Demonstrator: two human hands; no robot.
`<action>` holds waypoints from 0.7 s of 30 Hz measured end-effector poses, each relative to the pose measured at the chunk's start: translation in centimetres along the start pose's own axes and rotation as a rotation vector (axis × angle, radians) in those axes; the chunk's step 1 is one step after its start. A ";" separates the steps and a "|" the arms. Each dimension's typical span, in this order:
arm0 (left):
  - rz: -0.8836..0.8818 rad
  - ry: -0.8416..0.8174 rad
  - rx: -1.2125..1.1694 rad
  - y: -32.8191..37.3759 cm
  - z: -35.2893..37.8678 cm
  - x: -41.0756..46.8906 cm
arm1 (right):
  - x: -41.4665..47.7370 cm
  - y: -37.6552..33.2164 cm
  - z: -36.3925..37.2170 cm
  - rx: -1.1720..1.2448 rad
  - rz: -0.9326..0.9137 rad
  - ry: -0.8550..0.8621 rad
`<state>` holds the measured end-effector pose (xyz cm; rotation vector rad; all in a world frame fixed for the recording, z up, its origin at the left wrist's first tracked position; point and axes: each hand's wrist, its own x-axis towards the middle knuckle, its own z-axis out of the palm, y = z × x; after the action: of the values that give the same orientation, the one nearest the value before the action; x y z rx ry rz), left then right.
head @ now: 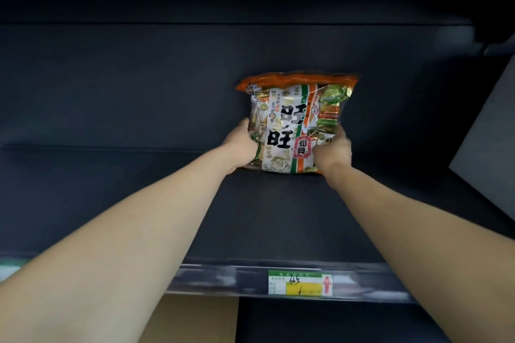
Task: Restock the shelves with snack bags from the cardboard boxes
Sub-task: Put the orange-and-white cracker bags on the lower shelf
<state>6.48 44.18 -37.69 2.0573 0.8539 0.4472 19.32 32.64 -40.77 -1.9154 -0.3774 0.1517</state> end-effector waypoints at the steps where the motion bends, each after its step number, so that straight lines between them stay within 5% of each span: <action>1: 0.011 0.023 0.029 -0.1 -0.5 -0.5 | -0.7 -0.2 0.0 -0.044 -0.025 0.014; 13: 0.187 0.054 0.143 -6.1 -10.6 -17.7 | -22.2 -3.8 4.0 -0.247 -0.490 -0.328; 21: -0.157 -0.081 0.329 -18.5 -15.3 -29.3 | -36.6 -0.2 9.9 -0.461 -0.394 -0.760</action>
<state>-30.54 39.71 -44.03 2.2654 1.0883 0.1423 -17.92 29.30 -46.96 -2.1260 -1.3851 0.5736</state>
